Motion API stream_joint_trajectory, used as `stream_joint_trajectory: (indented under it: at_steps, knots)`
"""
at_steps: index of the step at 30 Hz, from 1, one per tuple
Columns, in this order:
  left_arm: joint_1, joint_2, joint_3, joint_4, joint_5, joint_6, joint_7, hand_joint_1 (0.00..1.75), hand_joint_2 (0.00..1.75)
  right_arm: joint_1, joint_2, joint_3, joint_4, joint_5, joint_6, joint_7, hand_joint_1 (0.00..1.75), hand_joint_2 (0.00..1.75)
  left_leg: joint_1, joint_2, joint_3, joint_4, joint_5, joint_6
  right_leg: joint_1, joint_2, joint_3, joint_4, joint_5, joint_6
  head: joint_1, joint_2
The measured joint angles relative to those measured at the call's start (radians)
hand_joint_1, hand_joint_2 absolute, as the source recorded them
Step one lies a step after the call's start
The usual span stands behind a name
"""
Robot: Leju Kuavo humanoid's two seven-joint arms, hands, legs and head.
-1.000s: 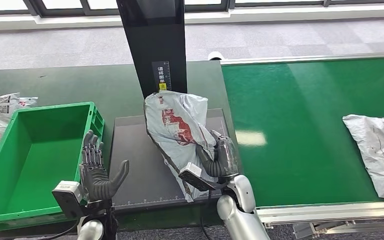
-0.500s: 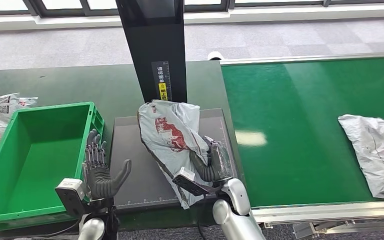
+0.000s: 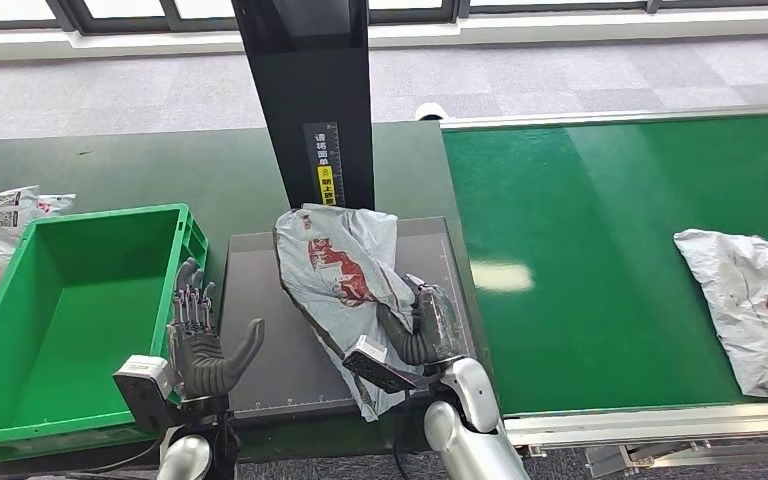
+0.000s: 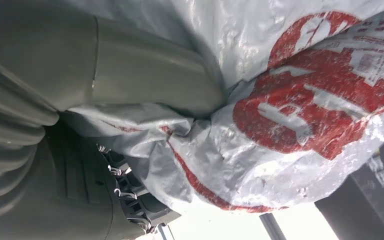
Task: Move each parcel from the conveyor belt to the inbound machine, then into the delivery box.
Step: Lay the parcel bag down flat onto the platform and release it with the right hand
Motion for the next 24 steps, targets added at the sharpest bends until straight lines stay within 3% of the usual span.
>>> stream_joint_trajectory:
  at_steps: [11, 24]
  knots:
    - [0.000, 0.000, 0.000, 0.000, -0.004, -0.006, 0.000, 0.00, 1.75, 0.000, -0.001, 0.020, 0.055, 0.078, 0.042, 0.091, 0.00, 1.75, 0.000, 0.000, 0.000, 0.000, 0.000, 0.000, 0.000, 0.000, 0.000, 0.000, 0.000, 0.000, 0.000, 0.000]
    - [0.004, 0.000, 0.000, -0.001, -0.008, -0.003, 0.000, 0.00, 1.75, 0.000, -0.001, 0.021, 0.096, 0.063, 0.017, 0.065, 0.00, 1.75, 0.000, 0.000, 0.000, 0.000, 0.000, 0.000, 0.000, 0.000, 0.000, 0.000, 0.000, 0.000, 0.000, 0.000]
